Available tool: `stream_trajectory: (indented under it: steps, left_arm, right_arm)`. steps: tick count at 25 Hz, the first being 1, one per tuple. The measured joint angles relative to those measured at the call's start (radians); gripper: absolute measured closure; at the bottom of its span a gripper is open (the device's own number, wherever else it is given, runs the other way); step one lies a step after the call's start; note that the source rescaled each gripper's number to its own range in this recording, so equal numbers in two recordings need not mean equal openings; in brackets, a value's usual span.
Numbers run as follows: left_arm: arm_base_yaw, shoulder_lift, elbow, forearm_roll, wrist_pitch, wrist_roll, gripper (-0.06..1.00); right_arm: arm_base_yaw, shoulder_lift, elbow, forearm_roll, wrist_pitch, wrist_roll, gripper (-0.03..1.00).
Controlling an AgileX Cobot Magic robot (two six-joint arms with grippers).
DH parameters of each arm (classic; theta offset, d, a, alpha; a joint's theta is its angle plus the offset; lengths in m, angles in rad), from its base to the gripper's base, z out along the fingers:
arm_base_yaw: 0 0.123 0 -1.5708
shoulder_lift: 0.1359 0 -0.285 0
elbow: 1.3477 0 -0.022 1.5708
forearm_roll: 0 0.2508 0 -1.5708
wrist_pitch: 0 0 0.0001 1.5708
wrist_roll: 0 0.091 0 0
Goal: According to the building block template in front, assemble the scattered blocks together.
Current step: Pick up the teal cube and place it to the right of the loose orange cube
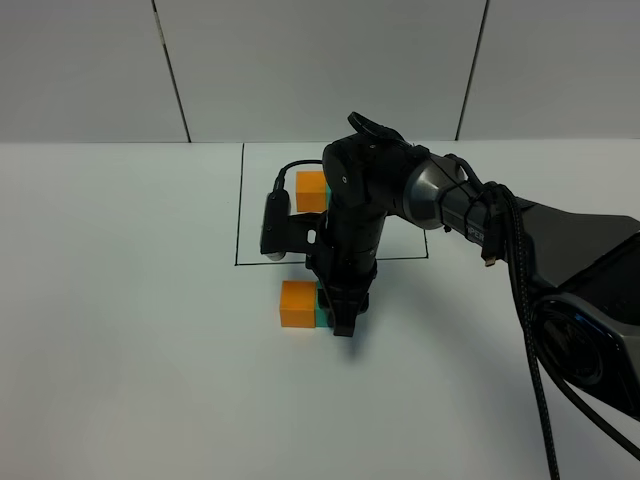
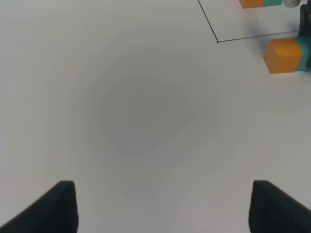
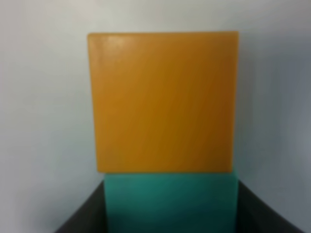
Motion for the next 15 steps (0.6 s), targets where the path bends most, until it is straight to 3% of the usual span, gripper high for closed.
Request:
stream_trajectory:
  steps: [13,14,15]
  left_arm:
    - [0.000,0.000,0.000,0.000,0.000,0.000,0.32]
    - [0.000,0.000,0.000,0.000,0.000,0.000,0.32]
    - [0.000,0.000,0.000,0.000,0.000,0.000,0.32]
  right_arm:
    - [0.000,0.000,-0.001,-0.001,0.002,-0.003,0.95]
    - [0.000,-0.001,-0.001,-0.001,0.004,0.000,0.89]
    - [0.000,-0.004,-0.001,-0.001,0.012,0.006,0.75]
